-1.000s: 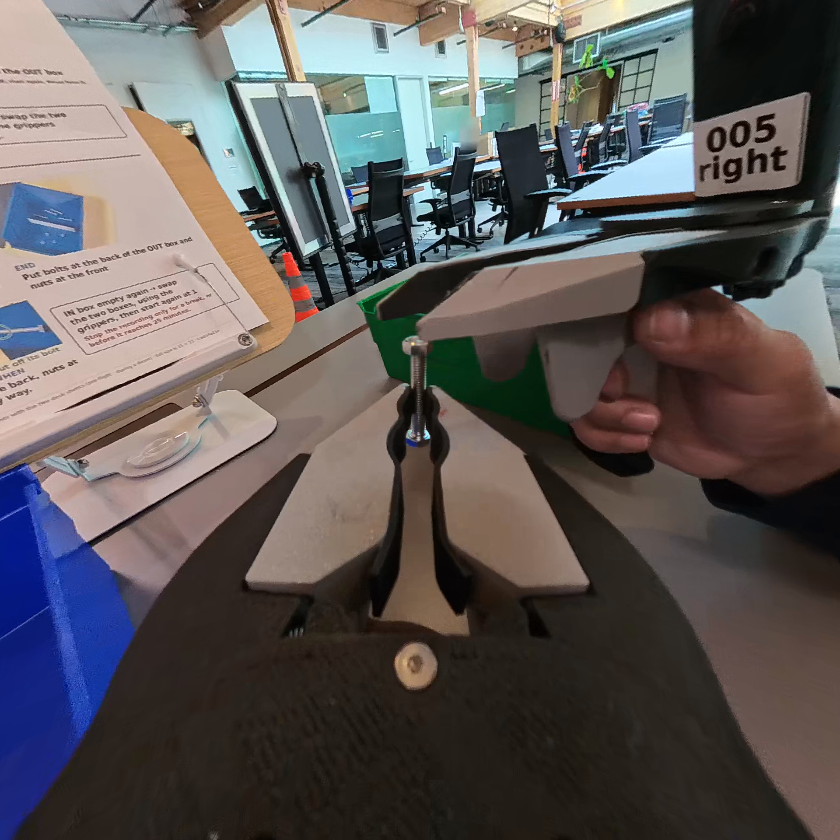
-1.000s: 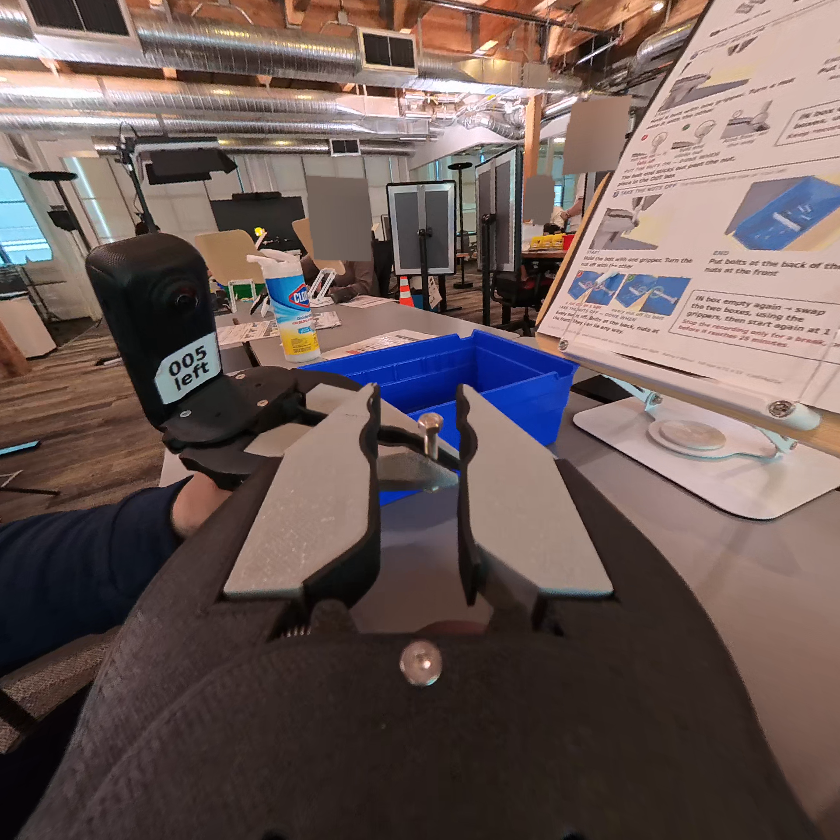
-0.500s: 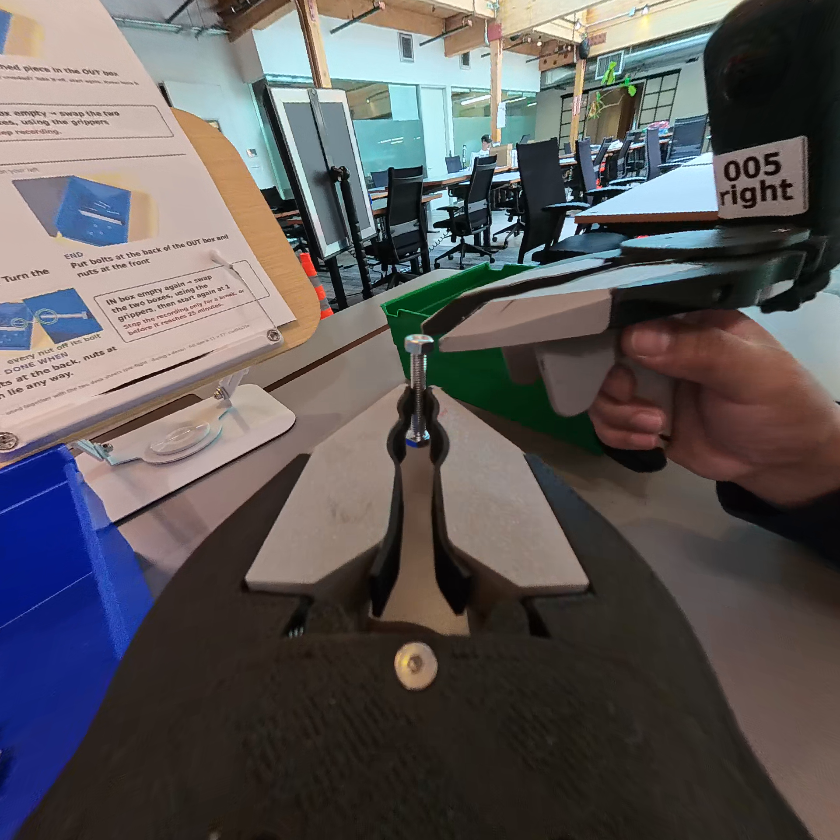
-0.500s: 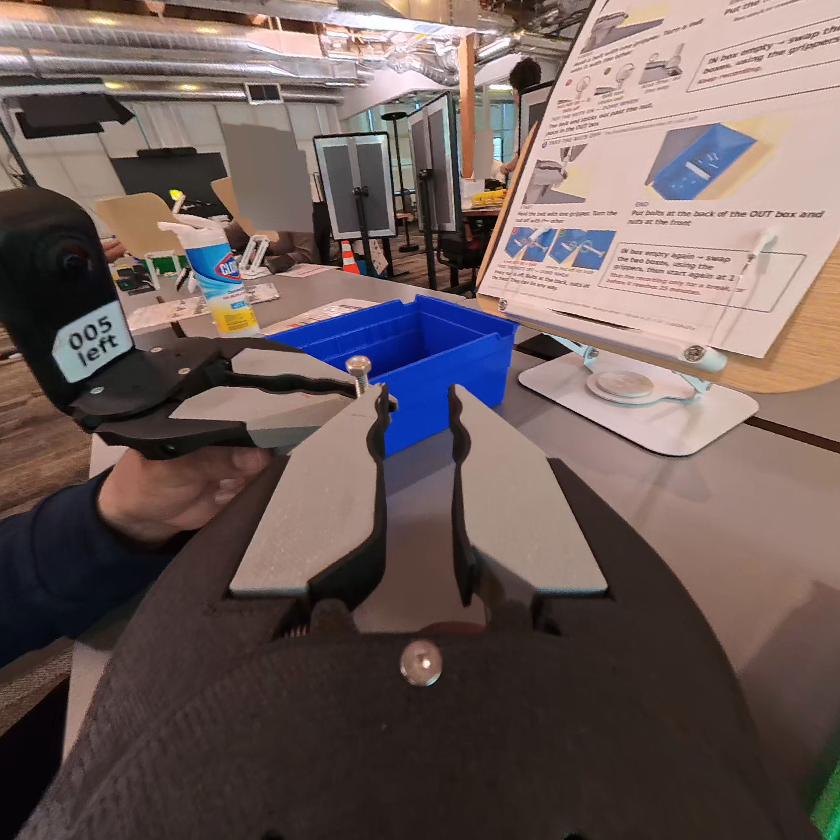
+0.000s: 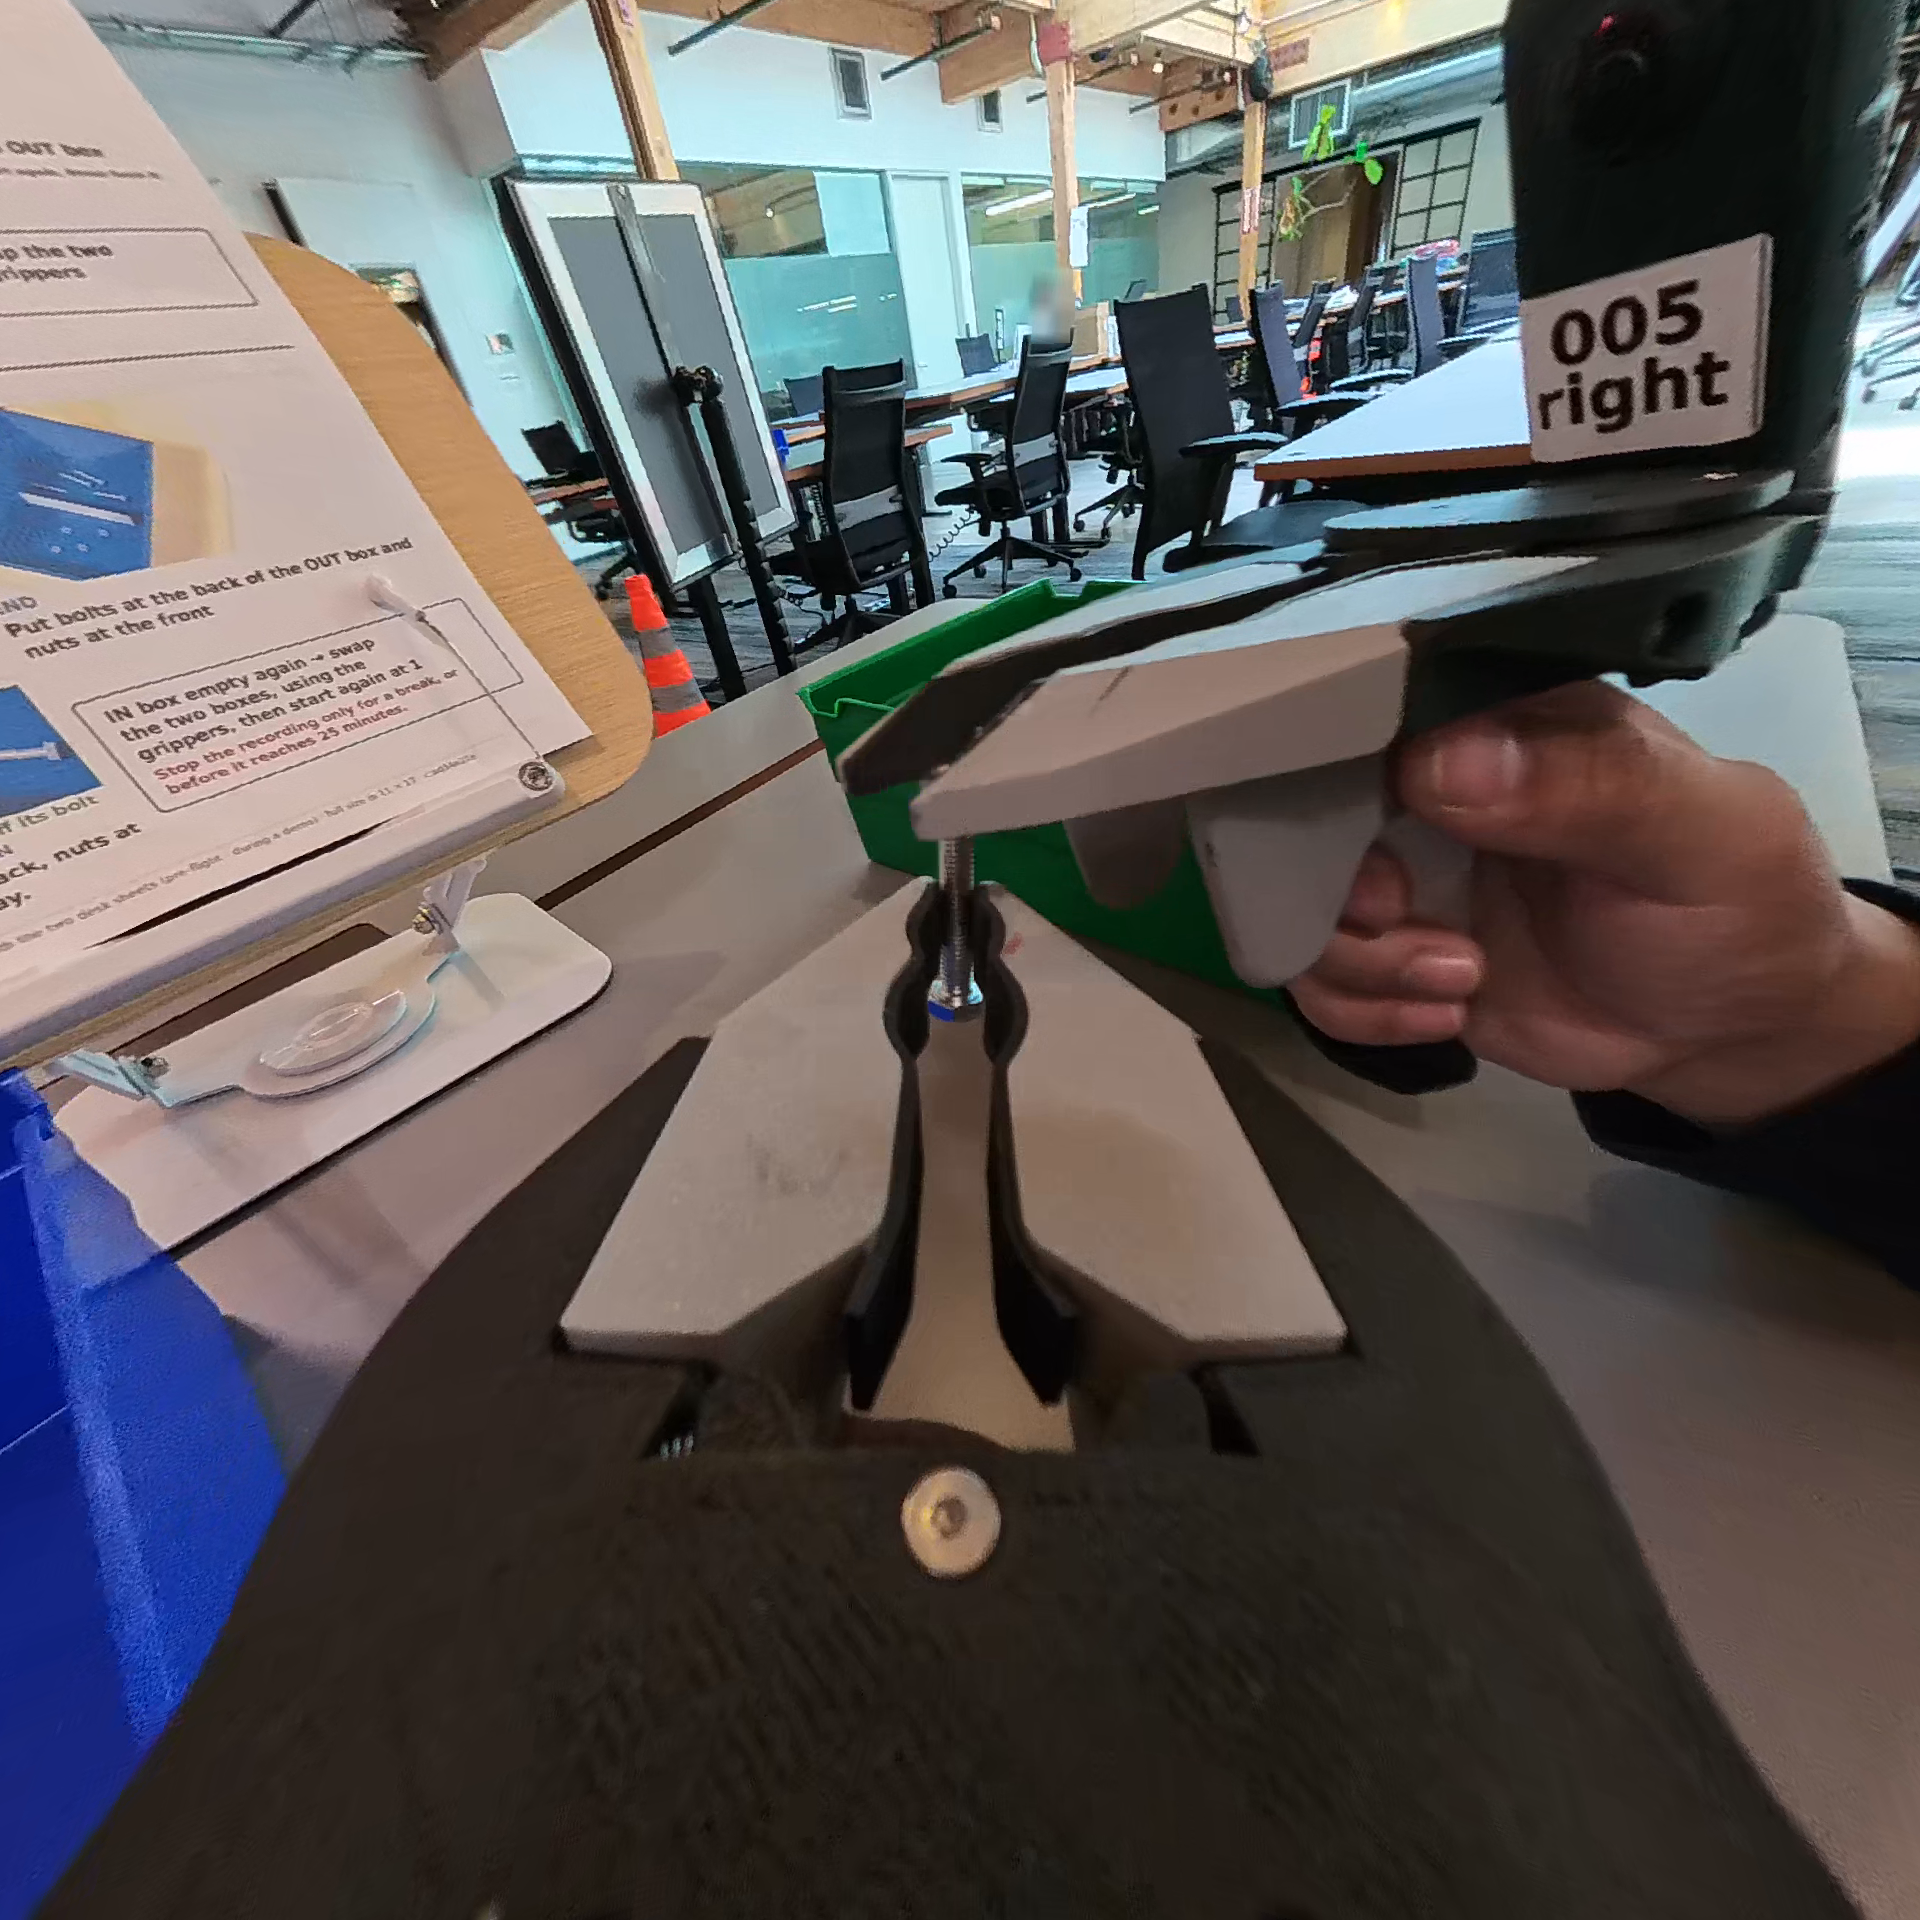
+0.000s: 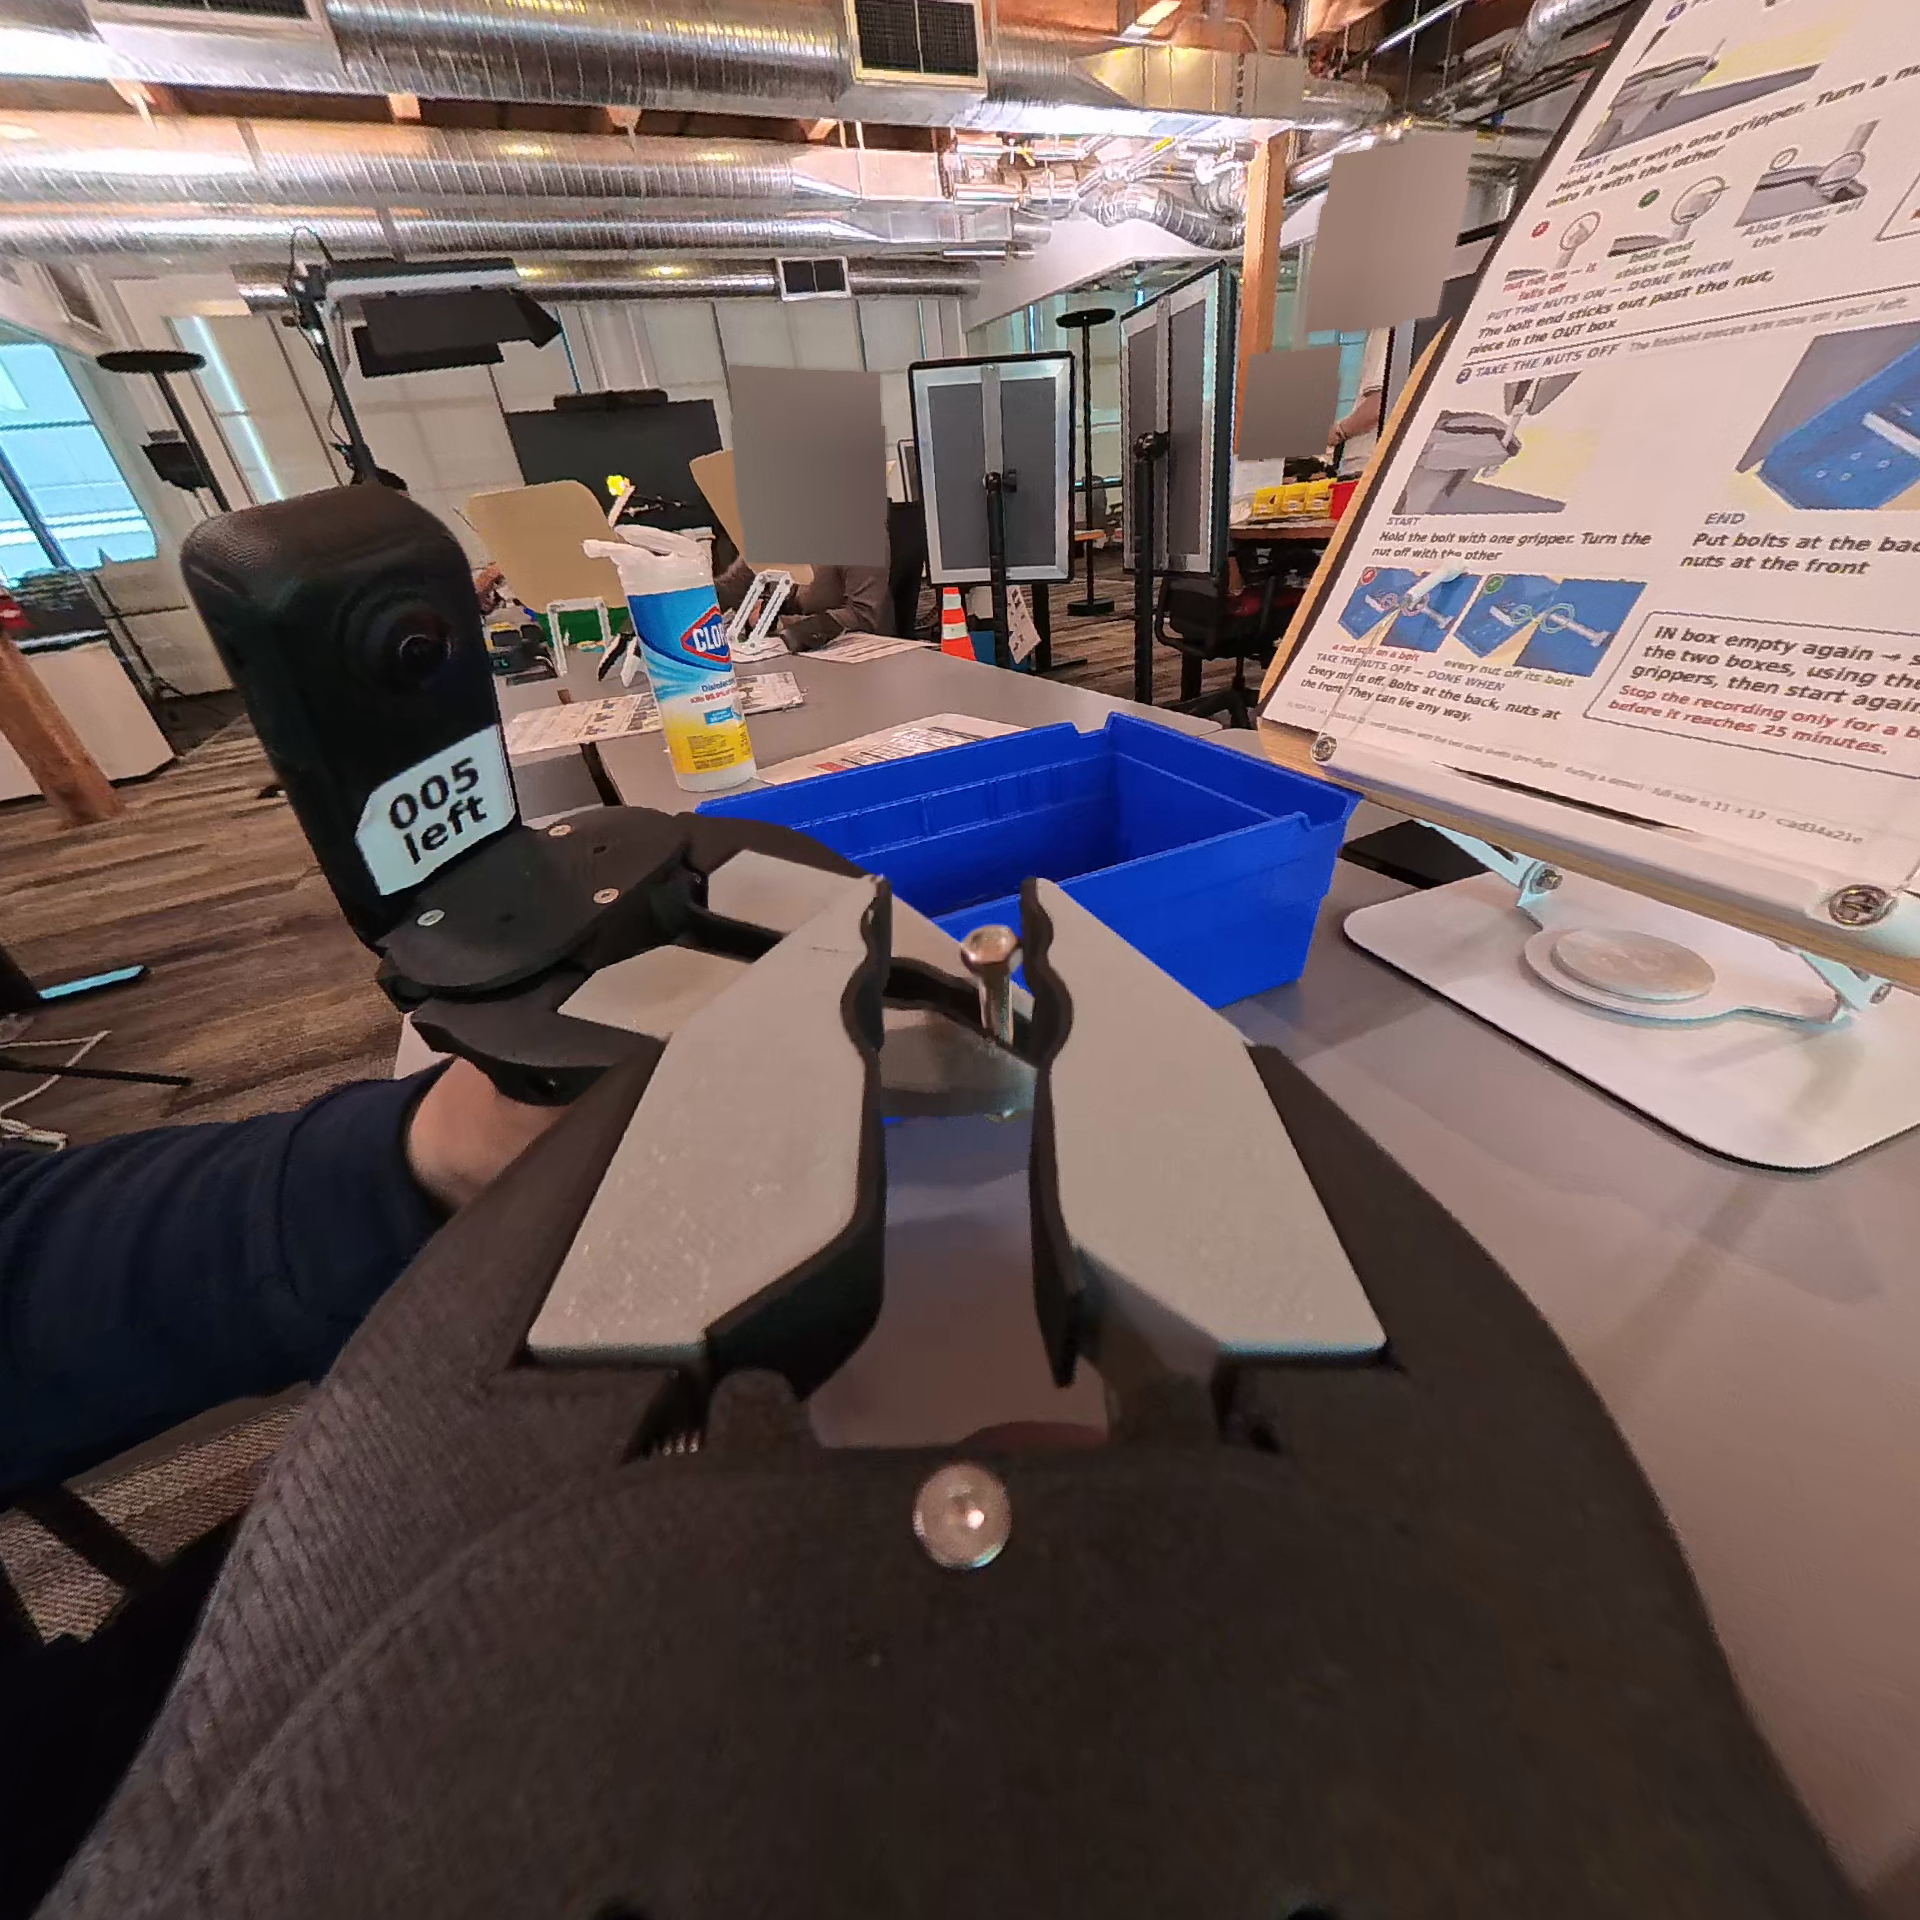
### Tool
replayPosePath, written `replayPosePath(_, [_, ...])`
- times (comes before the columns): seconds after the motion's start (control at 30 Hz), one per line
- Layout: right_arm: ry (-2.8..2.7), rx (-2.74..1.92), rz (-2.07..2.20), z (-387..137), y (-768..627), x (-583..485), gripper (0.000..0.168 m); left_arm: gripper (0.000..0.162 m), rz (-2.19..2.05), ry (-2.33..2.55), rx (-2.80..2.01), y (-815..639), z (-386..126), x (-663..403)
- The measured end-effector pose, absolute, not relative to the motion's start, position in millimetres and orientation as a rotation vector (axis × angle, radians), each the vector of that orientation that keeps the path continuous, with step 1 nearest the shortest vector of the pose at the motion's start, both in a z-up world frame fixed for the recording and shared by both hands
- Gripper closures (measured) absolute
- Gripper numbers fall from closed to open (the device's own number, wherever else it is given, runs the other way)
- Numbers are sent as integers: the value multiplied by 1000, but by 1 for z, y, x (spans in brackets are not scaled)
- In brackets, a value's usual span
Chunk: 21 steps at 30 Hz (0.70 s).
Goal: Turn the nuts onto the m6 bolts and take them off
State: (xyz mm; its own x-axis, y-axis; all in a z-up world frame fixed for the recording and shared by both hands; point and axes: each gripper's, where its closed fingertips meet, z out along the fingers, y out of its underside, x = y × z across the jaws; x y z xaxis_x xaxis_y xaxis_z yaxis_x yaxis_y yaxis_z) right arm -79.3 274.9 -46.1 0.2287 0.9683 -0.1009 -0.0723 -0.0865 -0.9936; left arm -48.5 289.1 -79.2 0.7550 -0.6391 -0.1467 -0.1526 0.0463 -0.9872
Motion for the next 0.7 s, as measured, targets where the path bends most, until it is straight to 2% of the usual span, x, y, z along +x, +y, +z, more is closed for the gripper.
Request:
replayPosePath(0.27, [-884,-1332,1059,-42,286,-69,144,160,-397,619,-1530,297,-80,-61])
replayPosePath(0.57, [-910,-1391,1033,-55,283,-82,149,160,-374,608,-1541,299,-81,-63])
replayPosePath(0.7, [-905,-1395,1023,-55,284,-82,162,160,-383,644,-1532,294,-82,-54])
